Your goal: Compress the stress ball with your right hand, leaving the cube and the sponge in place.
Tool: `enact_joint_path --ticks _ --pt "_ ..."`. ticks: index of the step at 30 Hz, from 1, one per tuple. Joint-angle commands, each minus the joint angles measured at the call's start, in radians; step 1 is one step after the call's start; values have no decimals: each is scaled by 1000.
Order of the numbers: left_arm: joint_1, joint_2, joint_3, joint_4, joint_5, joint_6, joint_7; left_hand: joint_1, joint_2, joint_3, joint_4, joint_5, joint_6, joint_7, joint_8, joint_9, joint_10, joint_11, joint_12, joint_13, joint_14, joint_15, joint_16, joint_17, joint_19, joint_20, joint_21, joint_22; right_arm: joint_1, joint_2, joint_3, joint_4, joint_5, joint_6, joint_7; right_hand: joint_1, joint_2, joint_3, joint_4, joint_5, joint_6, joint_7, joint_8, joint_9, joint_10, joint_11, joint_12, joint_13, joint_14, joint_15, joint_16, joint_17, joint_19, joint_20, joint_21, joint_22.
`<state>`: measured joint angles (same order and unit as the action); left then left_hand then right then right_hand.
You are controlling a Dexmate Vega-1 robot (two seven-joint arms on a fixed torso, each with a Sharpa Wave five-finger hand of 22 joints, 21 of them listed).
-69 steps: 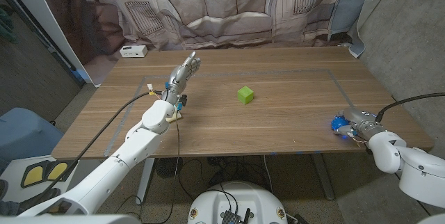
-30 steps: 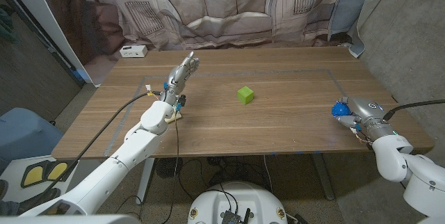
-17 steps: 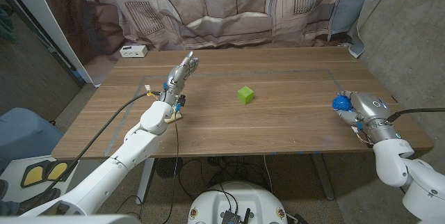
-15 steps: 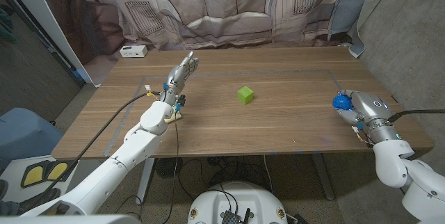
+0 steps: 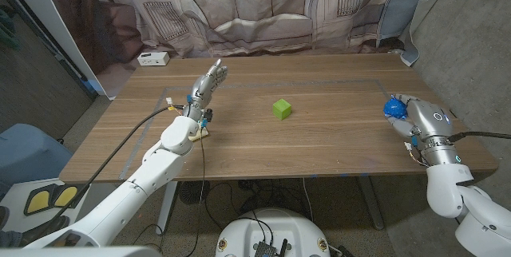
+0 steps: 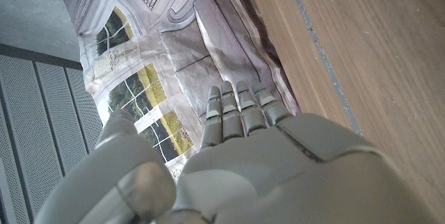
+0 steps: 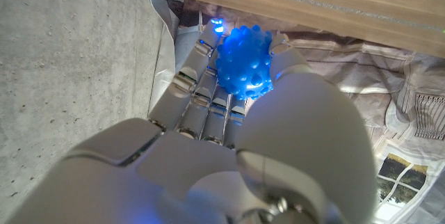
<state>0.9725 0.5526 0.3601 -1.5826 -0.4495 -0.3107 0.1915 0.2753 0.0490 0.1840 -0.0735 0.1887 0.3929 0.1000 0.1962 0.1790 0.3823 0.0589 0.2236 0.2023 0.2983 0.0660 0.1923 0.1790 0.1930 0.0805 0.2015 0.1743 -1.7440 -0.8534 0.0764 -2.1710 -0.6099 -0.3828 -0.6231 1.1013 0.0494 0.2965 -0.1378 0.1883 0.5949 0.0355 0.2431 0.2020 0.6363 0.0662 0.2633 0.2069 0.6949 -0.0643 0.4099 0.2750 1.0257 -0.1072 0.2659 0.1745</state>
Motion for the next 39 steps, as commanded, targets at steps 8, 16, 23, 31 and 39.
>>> enact_joint_path --ticks 8,16,23,31,39 --pt "20 20 -23 -28 7 -8 16 -2 6 3 -6 -3 8 1 -3 5 9 1 -5 2 11 0 -2 2 5 4 -2 6 55 95 -21 48 -61 108 -131 5 9 -4 0 8 25 -4 -3 5 21 -4 -4 5 26 -44 -7 2 10 -2 -2 5" --pt "7 19 -19 -14 1 -4 1 -2 7 3 -6 -3 8 2 -3 5 11 2 -4 2 11 0 -2 2 5 5 -2 6 63 111 -29 61 -72 130 -161 27 27 -3 -6 7 68 -19 5 5 69 -20 8 5 75 -71 13 10 40 -19 9 6" --pt "-3 14 -15 5 -5 -5 -10 -2 7 3 -7 -3 8 0 -3 5 9 1 -5 2 11 0 -2 2 4 6 -2 6 61 123 -25 59 -60 155 -169 43 47 6 -7 -2 159 -28 26 4 149 -23 25 4 169 -79 19 -8 112 -37 41 11" --pt "-17 9 -10 28 -12 -14 -27 -3 8 3 -8 -3 8 -1 -3 5 9 -2 -5 2 11 1 -2 2 4 7 -2 6 68 130 -31 66 -61 175 -176 82 84 31 -15 -6 207 -20 26 0 196 -19 23 -1 282 -108 32 -21 187 -60 82 16" --pt "-24 4 -8 45 -20 -13 -32 -3 8 3 -9 -3 9 -1 -3 5 13 -7 -4 2 11 2 -2 2 3 7 -3 6 76 128 -26 70 -36 207 -155 159 106 63 -39 -3 256 -24 29 0 234 -18 19 -3 356 -141 41 -20 219 -72 111 20"
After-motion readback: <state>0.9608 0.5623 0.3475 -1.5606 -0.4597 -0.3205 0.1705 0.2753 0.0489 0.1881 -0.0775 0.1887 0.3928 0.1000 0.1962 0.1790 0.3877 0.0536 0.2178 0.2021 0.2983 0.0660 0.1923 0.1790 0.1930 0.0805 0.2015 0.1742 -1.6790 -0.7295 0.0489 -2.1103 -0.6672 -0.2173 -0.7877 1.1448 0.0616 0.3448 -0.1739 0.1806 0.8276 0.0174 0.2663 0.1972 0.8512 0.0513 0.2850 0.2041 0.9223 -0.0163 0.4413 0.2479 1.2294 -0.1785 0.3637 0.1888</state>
